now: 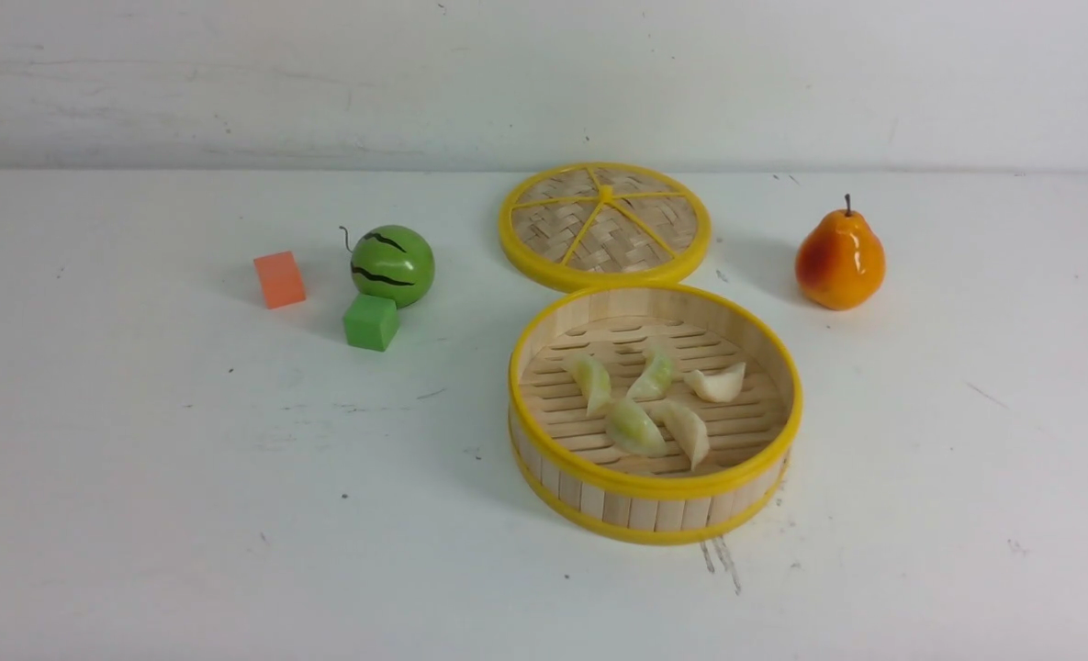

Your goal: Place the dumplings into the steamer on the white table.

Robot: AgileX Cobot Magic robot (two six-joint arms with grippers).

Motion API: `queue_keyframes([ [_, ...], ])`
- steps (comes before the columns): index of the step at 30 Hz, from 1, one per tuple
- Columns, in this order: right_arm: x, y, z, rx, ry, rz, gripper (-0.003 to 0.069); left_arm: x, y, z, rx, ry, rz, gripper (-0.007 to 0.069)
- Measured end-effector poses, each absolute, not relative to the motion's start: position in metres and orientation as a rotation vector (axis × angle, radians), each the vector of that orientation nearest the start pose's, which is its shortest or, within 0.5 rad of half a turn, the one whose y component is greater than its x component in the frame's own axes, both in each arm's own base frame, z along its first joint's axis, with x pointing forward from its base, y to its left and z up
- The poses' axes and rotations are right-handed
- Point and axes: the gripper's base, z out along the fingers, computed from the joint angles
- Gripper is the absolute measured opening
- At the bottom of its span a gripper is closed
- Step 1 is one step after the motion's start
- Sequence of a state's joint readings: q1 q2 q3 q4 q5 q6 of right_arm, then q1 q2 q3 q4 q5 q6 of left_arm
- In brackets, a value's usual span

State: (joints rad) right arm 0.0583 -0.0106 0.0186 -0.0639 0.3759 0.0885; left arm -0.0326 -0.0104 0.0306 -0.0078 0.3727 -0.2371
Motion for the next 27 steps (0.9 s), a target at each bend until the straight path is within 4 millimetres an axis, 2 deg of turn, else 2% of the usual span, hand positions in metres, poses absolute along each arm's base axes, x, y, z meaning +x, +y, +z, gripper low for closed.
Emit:
queue_keyframes([
  [27, 0.0525, 0.0009, 0.1738, -0.011, 1.867, 0.039, 0.0078, 0.0528, -0.0015, 0.1703, -0.187, 1.867, -0.178, -0.0014],
])
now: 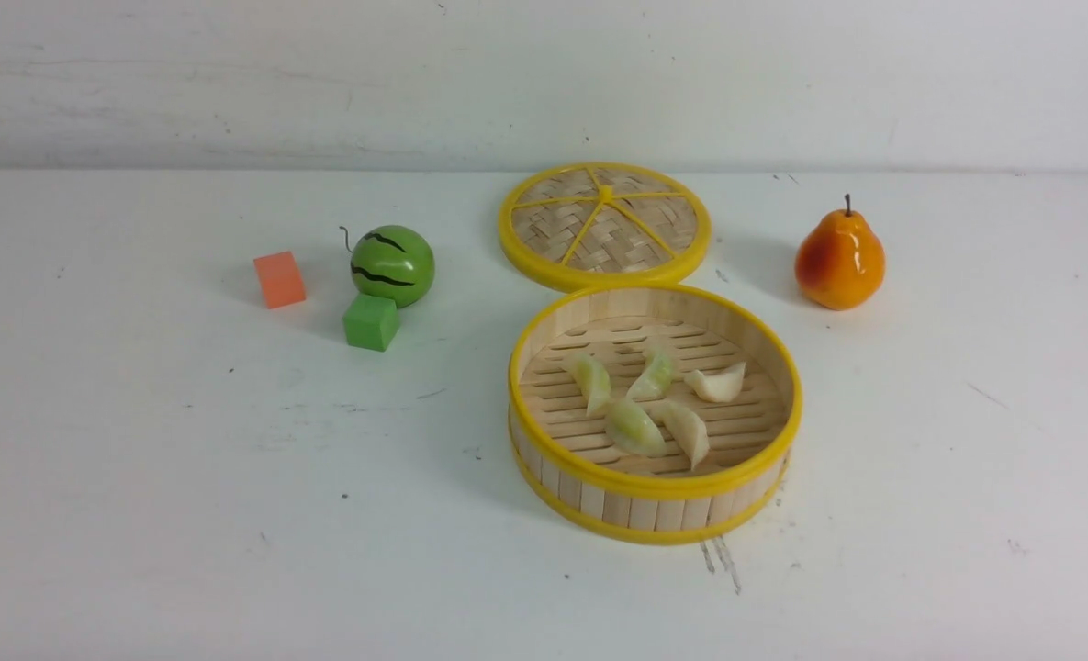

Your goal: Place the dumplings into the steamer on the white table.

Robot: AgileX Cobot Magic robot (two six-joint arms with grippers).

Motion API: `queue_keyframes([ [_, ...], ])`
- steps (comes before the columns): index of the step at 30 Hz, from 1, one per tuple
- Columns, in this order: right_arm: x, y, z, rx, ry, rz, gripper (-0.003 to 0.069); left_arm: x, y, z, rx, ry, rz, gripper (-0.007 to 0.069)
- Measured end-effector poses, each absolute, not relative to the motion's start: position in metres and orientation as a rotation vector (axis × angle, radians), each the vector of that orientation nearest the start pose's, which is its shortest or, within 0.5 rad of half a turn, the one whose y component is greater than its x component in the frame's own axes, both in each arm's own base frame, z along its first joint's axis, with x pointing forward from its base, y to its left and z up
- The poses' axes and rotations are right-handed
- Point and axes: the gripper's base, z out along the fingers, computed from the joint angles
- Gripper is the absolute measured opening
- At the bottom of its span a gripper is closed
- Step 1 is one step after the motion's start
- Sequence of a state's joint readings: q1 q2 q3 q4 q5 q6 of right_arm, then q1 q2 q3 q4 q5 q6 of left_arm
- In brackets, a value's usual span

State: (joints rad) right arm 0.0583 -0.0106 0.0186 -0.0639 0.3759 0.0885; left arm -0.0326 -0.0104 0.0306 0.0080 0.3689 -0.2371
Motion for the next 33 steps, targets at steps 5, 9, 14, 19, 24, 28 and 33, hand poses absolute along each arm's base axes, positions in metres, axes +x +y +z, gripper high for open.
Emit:
queue_keyframes([
  [5, 0.0525, 0.0009, 0.1738, -0.011, 1.867, 0.039, 0.0086, 0.0528, -0.0015, 0.1703, -0.187, 1.867, -0.179, -0.0013],
  [9, 0.0525, 0.0009, 0.1738, -0.011, 1.867, 0.039, 0.0093, 0.0528, -0.0015, 0.1703, -0.187, 1.867, -0.179, -0.0012],
  [14, 0.0525, 0.0009, 0.1738, -0.011, 1.867, 0.039, 0.0099, 0.0528, -0.0017, 0.1703, -0.192, 1.867, -0.186, -0.0007],
  [19, 0.0525, 0.0009, 0.1738, -0.011, 1.867, 0.039, 0.0108, 0.0528, -0.0017, 0.1703, -0.192, 1.867, -0.186, -0.0003],
  [24, 0.0525, 0.0009, 0.1738, -0.011, 1.867, 0.039, 0.0115, 0.0528, -0.0017, 0.1703, -0.192, 1.867, -0.186, 0.0004],
  [28, 0.0525, 0.0009, 0.1738, -0.011, 1.867, 0.039, 0.0118, 0.0528, -0.0017, 0.1703, -0.192, 1.867, -0.186, 0.0007],
  [33, 0.0525, 0.0009, 0.1738, -0.011, 1.867, 0.039, 0.0125, 0.0528, -0.0017, 0.1703, -0.192, 1.867, -0.186, 0.0014],
])
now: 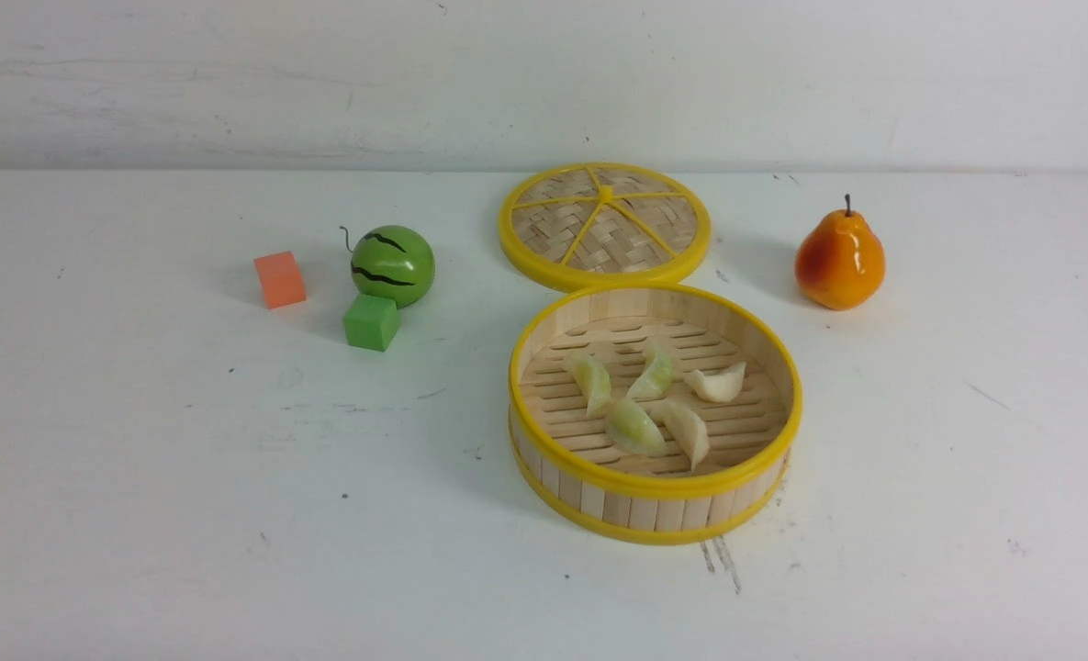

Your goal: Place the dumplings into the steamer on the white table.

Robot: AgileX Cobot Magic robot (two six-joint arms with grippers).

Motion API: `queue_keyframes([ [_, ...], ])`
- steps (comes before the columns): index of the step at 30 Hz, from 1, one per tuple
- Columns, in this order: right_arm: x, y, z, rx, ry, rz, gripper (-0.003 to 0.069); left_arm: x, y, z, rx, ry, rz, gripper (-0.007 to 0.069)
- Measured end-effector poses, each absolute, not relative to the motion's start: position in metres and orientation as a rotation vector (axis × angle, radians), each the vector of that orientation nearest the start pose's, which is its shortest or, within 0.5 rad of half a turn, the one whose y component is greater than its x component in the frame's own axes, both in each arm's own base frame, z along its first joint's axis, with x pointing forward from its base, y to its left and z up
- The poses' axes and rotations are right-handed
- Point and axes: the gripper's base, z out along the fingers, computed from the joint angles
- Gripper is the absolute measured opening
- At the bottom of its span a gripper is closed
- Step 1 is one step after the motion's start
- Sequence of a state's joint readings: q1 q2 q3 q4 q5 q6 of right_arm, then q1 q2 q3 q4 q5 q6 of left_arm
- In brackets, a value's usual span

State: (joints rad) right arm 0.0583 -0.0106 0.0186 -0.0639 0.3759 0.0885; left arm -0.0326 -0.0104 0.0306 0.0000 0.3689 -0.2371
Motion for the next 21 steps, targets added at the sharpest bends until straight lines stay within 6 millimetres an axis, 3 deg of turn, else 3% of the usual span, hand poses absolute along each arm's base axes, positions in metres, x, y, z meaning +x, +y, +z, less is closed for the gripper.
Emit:
queue_keyframes([
  [21, 0.0525, 0.0009, 0.1738, -0.011, 1.867, 0.039, 0.0147, 0.0528, -0.0017, 0.1703, -0.192, 1.867, -0.186, 0.0038],
])
